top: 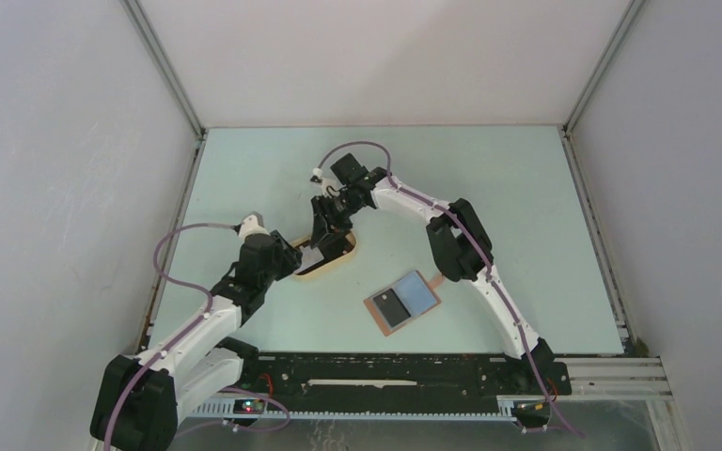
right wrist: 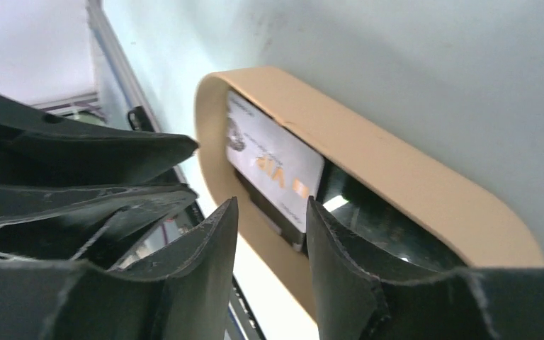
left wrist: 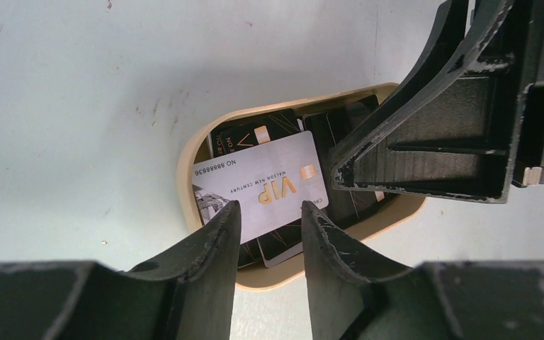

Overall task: Put the credit cards into the card holder
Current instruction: Pick up the credit card from the storage box.

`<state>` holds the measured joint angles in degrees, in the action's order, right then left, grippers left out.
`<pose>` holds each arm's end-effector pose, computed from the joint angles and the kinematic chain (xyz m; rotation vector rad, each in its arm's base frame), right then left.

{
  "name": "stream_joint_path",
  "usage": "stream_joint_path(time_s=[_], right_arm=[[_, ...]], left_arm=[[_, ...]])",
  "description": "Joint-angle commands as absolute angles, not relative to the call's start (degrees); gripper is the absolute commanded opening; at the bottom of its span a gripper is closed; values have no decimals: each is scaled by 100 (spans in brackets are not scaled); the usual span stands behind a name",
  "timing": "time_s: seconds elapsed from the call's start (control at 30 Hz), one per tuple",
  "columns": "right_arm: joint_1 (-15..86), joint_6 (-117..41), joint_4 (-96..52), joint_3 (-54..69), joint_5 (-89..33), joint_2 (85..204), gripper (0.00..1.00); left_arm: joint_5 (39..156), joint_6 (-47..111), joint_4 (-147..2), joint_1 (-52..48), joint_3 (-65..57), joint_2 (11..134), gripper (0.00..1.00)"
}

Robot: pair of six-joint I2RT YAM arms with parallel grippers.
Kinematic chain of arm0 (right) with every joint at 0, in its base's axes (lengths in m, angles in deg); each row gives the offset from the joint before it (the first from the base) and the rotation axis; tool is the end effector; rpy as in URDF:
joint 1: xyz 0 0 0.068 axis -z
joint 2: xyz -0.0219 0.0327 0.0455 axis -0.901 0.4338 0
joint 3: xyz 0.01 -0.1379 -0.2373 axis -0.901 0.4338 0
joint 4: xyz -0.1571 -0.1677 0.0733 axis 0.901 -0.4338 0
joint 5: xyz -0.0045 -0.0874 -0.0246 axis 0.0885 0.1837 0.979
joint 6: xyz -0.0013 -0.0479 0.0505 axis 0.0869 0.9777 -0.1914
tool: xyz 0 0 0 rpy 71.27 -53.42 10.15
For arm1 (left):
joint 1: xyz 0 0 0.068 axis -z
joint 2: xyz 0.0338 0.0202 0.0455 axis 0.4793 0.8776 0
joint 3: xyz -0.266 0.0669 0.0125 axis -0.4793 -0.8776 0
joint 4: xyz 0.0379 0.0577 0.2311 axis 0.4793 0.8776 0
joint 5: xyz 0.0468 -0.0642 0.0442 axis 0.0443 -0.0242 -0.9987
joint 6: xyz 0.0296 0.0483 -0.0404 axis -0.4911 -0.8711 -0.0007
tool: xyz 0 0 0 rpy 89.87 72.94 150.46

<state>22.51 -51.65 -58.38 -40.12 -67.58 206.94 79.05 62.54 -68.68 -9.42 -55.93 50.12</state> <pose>0.3644 0.3814 0.1552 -0.8456 2.6080 1.4372 0.1797 -0.0520 0.1826 -0.5441 2.1246 -0.4250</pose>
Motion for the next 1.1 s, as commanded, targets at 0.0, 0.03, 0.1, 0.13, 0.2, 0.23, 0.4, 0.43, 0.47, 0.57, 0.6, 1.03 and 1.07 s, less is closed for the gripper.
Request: stream_joint_path(time_s=[0.0, 0.03, 0.1, 0.13, 0.2, 0.23, 0.4, 0.43, 0.47, 0.57, 0.6, 1.03, 1.07], right_arm=[[2250, -4652, -6155, -4245, -6152, 20590, 51], [2246, -4646, -6161, -4256, -6139, 20625, 52], [2246, -4645, -6186, -4303, -6136, 20704, 53], [2246, -4645, -6200, -4330, -6150, 20751, 53], [2245, -4660, -6216, -4359, -6214, 20803, 54], [2246, -4681, -6203, -4356, -6279, 20829, 53], [2225, -4883, -6096, -4346, -6710, 20934, 53], [2216, -4952, -6080, -4346, -6762, 20962, 53], [2211, -4993, -6067, -4346, -6800, 20976, 53], [2202, -5059, -6046, -4347, -6818, 21031, 53], [2202, -5064, -6049, -4347, -6795, 21040, 52], [2193, -5469, -5833, -4298, -7278, 21195, 52], [2193, -5518, -5797, -4290, -7350, 21187, 52]], left_arm=[[7945, 6311, -7025, -1009, -5754, 4907, 42], [7947, 6317, -7028, -1011, -5761, 4907, 42], [7939, 6320, -7026, -1016, -5770, 4899, 42], [7946, 6324, -7024, -1018, -5772, 4898, 42], [7944, 6325, -7033, -1018, -5779, 4897, 42], [7953, 6320, -7043, -1018, -5773, 4894, 42], [7964, 6320, -7046, -1025, -5772, 4916, 42], [7971, 6320, -7042, -1027, -5771, 4916, 42], [7965, 6320, -7048, -1027, -5777, 4911, 42], [7967, 6320, -7044, -1033, -5779, 4907, 42], [7976, 6318, -7042, -1029, -5782, 4907, 42], [8008, 6320, -7044, -1053, -5779, 4922, 41], [8001, 6320, -7042, -1053, -5781, 4922, 41]])
